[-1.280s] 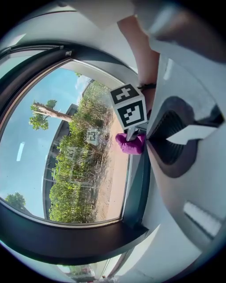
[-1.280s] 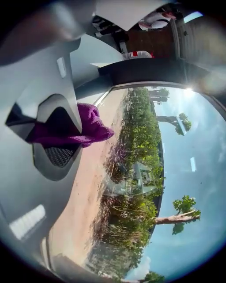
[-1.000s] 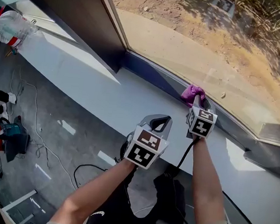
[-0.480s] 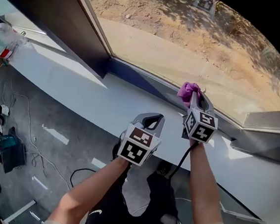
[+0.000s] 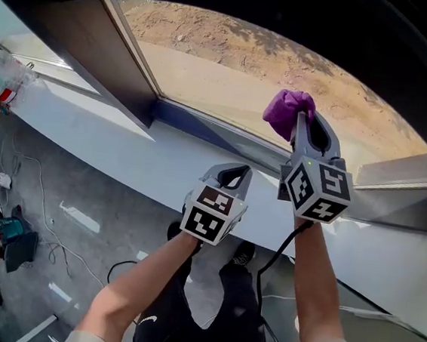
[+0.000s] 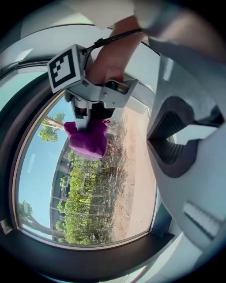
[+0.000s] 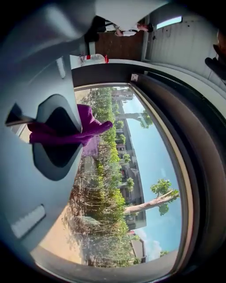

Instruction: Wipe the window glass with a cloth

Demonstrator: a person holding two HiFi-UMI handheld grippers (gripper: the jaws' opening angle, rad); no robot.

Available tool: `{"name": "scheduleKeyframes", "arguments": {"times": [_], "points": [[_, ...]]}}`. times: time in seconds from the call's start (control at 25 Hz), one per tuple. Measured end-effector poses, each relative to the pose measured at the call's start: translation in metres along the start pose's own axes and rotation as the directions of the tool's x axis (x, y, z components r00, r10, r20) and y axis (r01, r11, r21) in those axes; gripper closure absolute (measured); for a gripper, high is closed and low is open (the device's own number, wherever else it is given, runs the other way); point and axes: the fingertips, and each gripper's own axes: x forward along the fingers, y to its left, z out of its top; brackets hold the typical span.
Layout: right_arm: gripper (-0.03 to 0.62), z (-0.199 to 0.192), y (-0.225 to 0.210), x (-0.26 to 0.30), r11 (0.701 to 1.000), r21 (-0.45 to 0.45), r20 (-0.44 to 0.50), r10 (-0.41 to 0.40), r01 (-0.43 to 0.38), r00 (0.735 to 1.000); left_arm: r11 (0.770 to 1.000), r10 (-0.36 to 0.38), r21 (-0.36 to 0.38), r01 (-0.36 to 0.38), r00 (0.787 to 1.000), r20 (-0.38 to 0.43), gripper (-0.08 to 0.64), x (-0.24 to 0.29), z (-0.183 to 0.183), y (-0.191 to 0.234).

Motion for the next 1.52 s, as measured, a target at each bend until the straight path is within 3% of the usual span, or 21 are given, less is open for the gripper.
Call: {"name": "scheduleKeyframes", "arguments": {"times": [0.44, 0.68, 0.96, 1.16, 1.52], "points": [[0.522, 0.131, 0.017, -0.028, 0.999, -0.003, 0.226, 0.051, -0.052, 0.973, 0.999, 0.003, 0.037, -0.004, 1.000, 0.030, 0.560, -0.013, 0.035, -0.013], [0.520, 0.145, -0.003, -0.042, 0.999, 0.008, 0.284, 0.041, -0.045, 0.958, 0.998, 0.020, 0.062, -0.022, 0.999, 0.032, 0.560, -0.011, 0.038, -0.021], [0.520, 0.166, -0.027, -0.069, 0.999, -0.003, 0.325, -0.031, 0.034, 0.945, 0.998, 0.006, 0.054, -0.006, 1.000, 0.014, 0.560, -0.016, 0.035, -0.036], [0.520, 0.144, -0.031, -0.066, 0.995, -0.075, 0.300, -0.036, 0.061, 0.953, 0.999, -0.003, 0.043, 0.003, 1.000, -0.006, 0.560, -0.006, 0.021, -0.039], [0.520, 0.043, -0.042, -0.038, 0.994, -0.101, 0.182, -0.023, 0.042, 0.983, 1.000, 0.015, 0.003, -0.014, 0.998, -0.066, 0.560, 0.021, -0.023, -0.025]]}}
